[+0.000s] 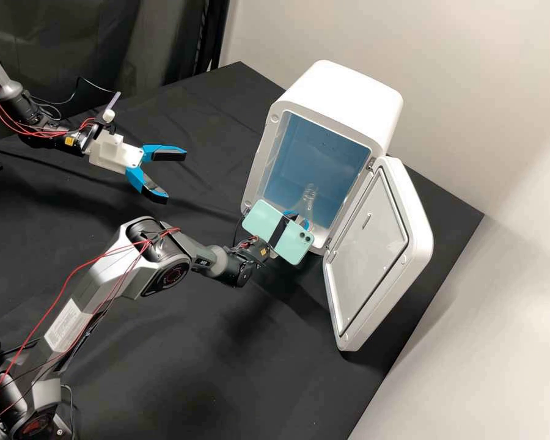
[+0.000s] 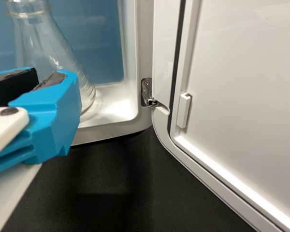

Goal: Place the flask in the incubator

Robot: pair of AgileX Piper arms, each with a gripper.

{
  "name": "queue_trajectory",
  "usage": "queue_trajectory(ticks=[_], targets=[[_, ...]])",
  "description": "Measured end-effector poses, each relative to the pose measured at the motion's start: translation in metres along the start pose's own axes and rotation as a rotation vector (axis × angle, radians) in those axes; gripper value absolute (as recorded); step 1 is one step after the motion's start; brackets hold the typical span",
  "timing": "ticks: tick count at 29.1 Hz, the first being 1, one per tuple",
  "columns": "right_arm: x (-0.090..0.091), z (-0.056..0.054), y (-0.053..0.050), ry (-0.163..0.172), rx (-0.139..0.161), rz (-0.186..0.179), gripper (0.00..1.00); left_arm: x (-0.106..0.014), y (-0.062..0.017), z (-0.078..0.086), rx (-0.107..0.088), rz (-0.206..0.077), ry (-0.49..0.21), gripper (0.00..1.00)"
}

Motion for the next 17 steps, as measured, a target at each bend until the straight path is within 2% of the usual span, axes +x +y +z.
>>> queue_trajectory(ticks=[6, 11, 13, 17], targets=[[0.011, 0.001, 0.0, -0.009, -0.006, -0.003, 0.0, 0.0, 0.0003, 0.001, 0.001, 0.001, -0.003, 1.0], [0.02, -0.001, -0.001, -0.014, -0.011, -0.009, 0.0, 0.003, 0.0033, 0.001, 0.013, 0.013, -0.005, 1.0], [0.022, 0.0, -0.001, -0.016, -0.012, -0.009, 0.0, 0.004, 0.0047, 0.002, 0.024, 0.018, -0.009, 1.0], [0.029, 0.001, -0.002, -0.019, -0.014, -0.009, 0.0, 0.005, 0.0051, 0.007, 0.027, 0.021, -0.023, 1.0]])
